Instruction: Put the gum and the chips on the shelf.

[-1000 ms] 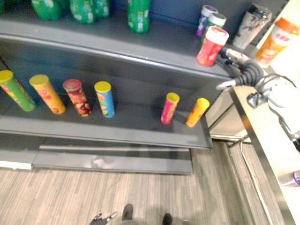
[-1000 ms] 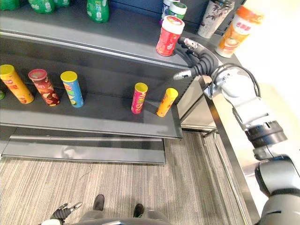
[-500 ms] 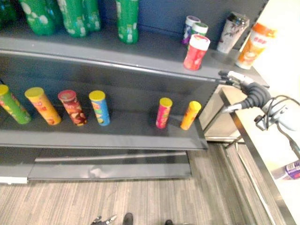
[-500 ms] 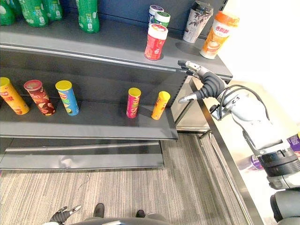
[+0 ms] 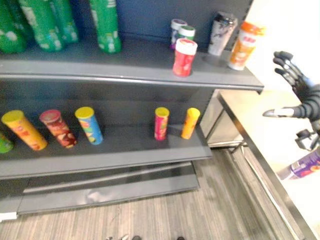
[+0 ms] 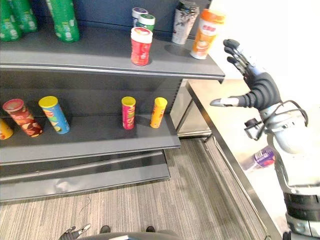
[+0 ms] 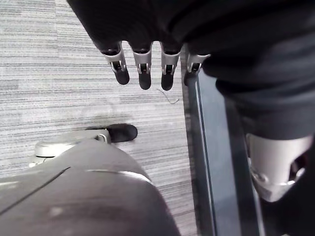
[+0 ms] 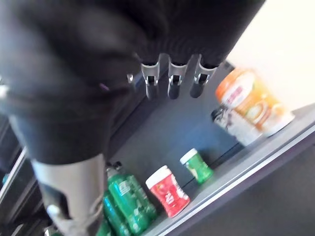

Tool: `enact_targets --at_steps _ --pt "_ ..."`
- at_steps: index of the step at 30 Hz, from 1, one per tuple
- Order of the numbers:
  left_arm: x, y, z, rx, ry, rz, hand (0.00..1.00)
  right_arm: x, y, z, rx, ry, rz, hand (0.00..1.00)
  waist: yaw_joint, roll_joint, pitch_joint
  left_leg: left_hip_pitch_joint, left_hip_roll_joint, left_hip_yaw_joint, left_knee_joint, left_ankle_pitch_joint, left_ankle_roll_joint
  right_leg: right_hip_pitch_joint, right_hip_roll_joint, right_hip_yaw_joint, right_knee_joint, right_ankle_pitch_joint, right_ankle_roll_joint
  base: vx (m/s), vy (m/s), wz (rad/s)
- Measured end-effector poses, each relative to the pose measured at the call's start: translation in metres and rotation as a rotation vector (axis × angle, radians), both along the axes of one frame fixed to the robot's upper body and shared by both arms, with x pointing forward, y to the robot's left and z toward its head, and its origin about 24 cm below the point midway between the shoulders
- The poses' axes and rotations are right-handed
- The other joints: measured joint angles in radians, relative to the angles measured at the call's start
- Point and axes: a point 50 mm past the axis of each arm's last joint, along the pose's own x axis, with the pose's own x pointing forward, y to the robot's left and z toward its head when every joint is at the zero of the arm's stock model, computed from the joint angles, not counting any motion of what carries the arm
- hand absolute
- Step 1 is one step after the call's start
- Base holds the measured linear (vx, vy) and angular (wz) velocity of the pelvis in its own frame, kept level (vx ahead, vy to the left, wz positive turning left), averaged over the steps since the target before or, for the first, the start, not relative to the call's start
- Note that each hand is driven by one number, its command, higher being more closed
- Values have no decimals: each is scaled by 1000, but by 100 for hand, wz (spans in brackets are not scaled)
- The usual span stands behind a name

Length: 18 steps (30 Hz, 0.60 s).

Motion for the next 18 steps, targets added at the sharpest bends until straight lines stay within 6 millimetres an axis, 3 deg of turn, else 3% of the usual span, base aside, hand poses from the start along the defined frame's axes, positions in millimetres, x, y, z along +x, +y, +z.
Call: enact_targets --at_steps 5,11,18 --pt "-11 -6 -3 -17 29 8 0 -18 -10 -17 28 47 -50 0 -60 8 -23 32 10 66 0 -15 -6 -3 16 65 7 2 2 13 -21 -37" --pt "-2 -6 -2 -12 11 -3 0 -29 -15 -49 171 112 -91 0 -99 1 -37 43 13 100 0 -18 -8 -13 25 104 7 14 2 20 -6 -22" --pt "-1 -7 -2 -5 10 0 0 -39 -18 -76 188 194 -169 0 -101 0 -38 65 10 131 0 -23 -6 -8 28 135 15 17 6 16 1 -13"
